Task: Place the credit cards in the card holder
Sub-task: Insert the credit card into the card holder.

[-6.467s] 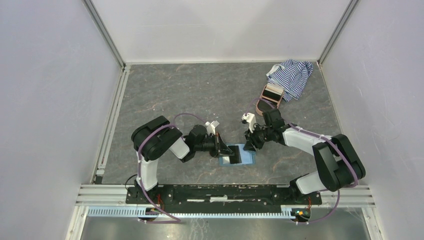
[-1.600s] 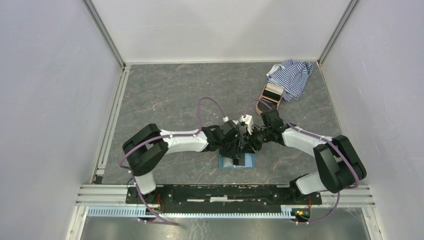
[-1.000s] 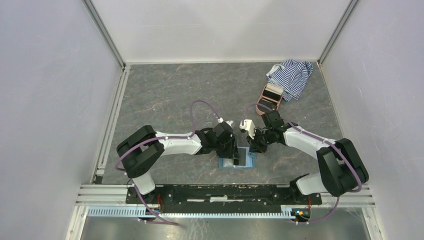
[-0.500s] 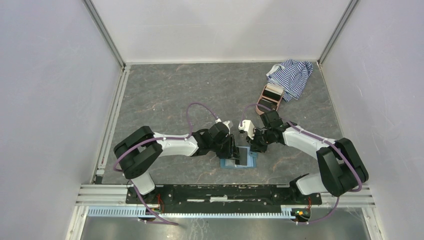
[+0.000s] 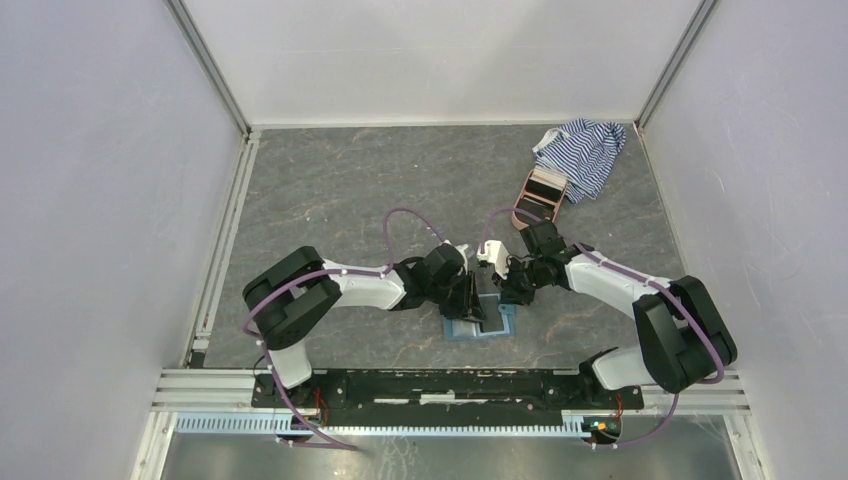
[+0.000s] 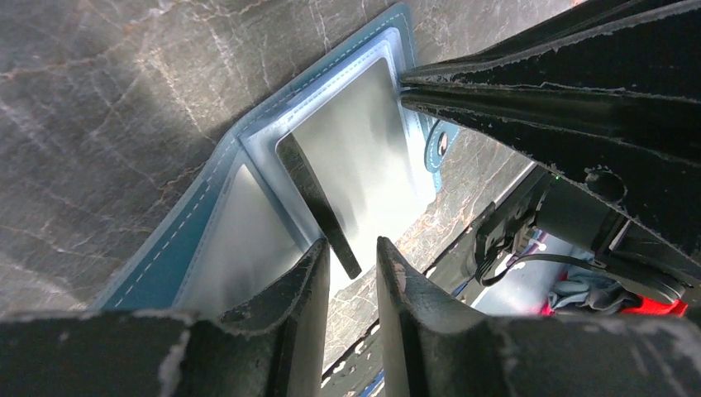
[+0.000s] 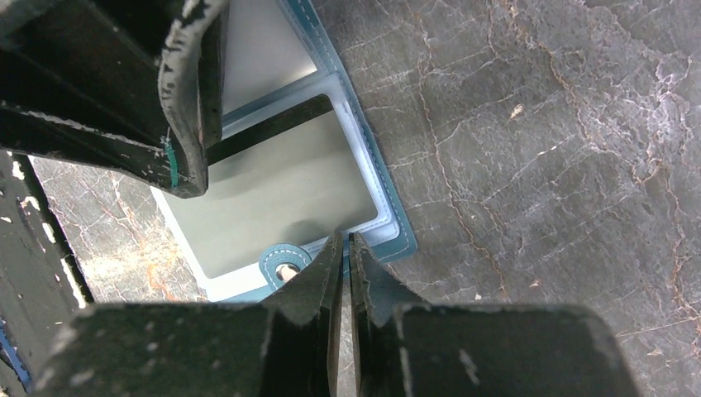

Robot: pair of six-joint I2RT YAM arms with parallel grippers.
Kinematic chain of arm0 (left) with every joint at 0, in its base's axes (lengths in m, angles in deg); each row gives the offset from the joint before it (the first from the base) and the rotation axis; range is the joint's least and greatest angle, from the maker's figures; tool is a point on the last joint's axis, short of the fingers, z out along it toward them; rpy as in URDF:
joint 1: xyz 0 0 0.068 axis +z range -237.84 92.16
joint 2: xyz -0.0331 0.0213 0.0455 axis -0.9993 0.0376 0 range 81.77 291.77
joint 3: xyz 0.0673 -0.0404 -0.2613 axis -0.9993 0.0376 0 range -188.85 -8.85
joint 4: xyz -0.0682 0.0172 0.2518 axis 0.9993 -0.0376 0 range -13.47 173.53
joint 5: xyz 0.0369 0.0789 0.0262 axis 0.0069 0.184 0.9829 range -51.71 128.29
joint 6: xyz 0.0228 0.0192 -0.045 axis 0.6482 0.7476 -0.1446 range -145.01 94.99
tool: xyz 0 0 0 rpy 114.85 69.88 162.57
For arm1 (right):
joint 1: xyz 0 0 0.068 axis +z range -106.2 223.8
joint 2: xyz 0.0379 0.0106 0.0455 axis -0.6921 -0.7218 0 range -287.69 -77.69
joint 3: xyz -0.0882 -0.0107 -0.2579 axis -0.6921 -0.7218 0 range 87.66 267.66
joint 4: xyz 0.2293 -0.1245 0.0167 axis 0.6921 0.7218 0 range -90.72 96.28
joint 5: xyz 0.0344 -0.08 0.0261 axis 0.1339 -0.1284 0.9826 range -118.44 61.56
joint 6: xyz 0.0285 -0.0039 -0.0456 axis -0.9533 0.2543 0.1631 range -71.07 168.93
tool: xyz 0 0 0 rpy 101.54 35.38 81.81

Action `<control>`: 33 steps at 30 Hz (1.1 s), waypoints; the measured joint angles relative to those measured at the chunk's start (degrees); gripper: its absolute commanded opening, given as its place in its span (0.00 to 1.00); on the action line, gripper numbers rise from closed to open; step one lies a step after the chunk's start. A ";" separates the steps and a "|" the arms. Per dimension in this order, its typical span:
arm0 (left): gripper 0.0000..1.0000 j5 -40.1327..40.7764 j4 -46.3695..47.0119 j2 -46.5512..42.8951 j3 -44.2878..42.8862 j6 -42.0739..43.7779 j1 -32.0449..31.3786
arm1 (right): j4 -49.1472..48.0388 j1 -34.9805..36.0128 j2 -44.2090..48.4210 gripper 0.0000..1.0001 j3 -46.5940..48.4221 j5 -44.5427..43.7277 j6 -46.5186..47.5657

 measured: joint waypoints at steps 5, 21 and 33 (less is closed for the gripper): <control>0.35 -0.94 -0.09 0.46 -0.61 0.00 -0.02 | 0.07 0.00 0.02 0.14 0.00 0.09 0.00; 0.40 0.59 0.94 -0.68 0.55 0.02 0.00 | 0.70 -2.60 4.37 0.37 0.00 4.55 -0.63; 0.40 3.37 4.83 -4.76 4.72 0.02 0.04 | -0.39 -5.40 5.09 0.42 -2.12 21.16 -5.49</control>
